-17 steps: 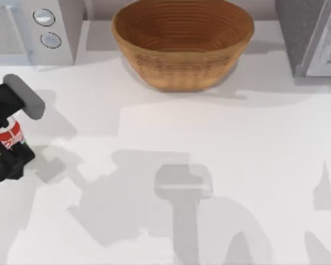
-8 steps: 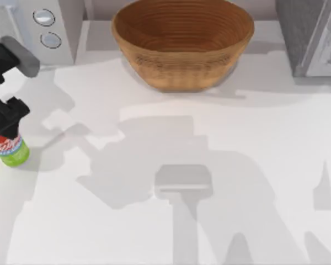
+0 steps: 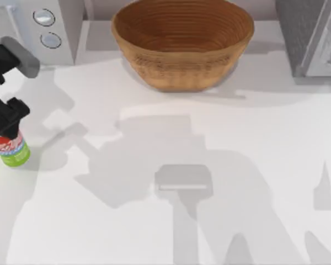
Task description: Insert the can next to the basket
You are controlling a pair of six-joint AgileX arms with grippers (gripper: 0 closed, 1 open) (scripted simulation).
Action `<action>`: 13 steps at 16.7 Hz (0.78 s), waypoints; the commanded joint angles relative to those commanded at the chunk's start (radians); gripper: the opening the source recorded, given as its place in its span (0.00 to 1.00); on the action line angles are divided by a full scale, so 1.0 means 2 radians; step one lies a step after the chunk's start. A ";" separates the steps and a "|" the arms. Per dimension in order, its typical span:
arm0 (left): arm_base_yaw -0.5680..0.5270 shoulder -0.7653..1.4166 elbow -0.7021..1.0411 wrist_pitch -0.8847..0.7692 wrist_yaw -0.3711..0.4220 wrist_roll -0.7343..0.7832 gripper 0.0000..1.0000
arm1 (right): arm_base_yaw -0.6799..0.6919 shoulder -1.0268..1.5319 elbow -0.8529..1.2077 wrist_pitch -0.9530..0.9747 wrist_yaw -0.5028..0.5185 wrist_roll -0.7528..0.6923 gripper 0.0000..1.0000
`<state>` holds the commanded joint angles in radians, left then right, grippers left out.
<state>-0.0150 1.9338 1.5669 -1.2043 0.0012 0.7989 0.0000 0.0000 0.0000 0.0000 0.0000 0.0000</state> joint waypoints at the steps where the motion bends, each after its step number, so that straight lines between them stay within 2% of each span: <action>1: 0.001 0.003 -0.009 0.010 0.000 0.000 1.00 | 0.000 0.000 0.000 0.000 0.000 0.000 1.00; 7: 0.003 0.023 -0.073 0.096 0.000 0.002 1.00 | 0.000 0.000 0.000 0.000 0.000 0.000 1.00; 12: 0.003 0.025 -0.078 0.102 0.000 0.002 1.00 | 0.000 0.000 0.000 0.000 0.000 0.000 1.00; 13: 0.003 0.025 -0.078 0.102 0.000 0.002 0.92 | 0.000 0.000 0.000 0.000 0.000 0.000 1.00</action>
<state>-0.0094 1.9839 1.4106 -0.9996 0.0013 0.8024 0.0000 0.0000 0.0000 0.0000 0.0000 0.0000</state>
